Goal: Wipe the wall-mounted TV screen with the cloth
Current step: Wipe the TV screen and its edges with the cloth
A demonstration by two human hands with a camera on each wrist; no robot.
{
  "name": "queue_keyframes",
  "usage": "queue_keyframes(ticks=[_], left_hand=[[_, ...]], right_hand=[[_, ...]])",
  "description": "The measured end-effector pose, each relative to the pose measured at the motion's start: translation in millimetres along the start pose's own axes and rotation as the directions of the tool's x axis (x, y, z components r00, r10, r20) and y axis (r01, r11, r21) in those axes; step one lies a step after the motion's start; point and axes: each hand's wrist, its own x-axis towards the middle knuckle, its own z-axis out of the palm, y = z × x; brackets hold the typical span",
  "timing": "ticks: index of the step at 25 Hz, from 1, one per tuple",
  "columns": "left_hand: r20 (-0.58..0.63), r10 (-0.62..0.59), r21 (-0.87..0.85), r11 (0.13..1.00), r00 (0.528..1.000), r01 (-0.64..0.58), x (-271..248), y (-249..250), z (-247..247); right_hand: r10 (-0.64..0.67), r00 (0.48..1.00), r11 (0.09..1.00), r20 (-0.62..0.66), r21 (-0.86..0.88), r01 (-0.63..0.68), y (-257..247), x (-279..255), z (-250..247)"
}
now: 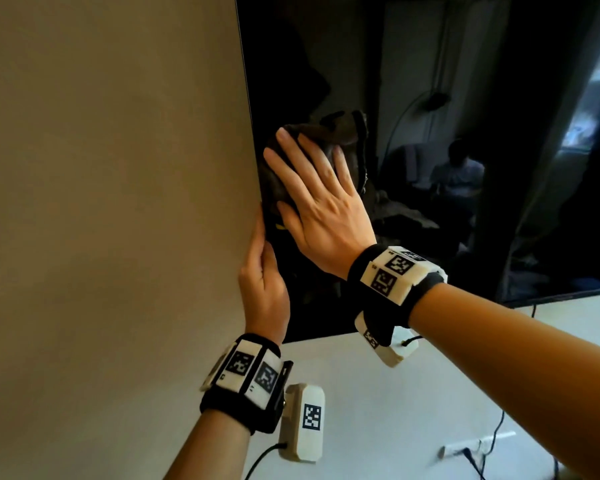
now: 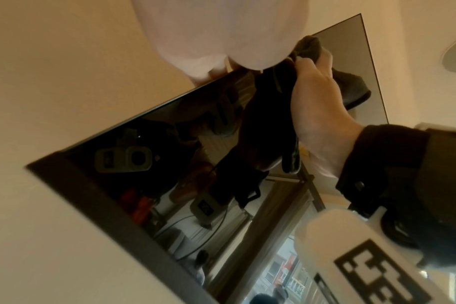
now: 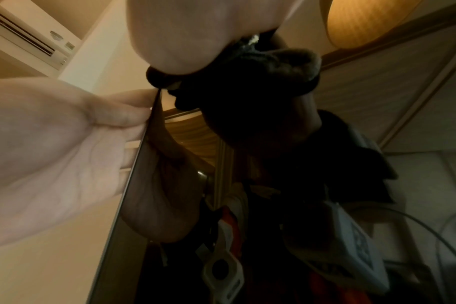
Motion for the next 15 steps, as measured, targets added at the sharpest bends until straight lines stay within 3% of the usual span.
queue_keyframes(ticks=[3,9,15], left_hand=[[-0.004,-0.084,-0.025,0.996,0.996,0.084,-16,-15,-4],[0.006,-0.109,-0.002,0.994,0.994,0.109,-51,-43,-8],[-0.009,-0.214,0.02,0.976,0.977,0.215,-85,-69,-17]], right_hand=[[0.016,1.0,1.0,0.023,-0.005,-0.016,-7,-30,13],[0.006,1.0,0.999,0.03,0.041,-0.007,-20,-95,42],[-0.025,0.999,0.992,0.022,0.126,0.022,-34,-153,72]])
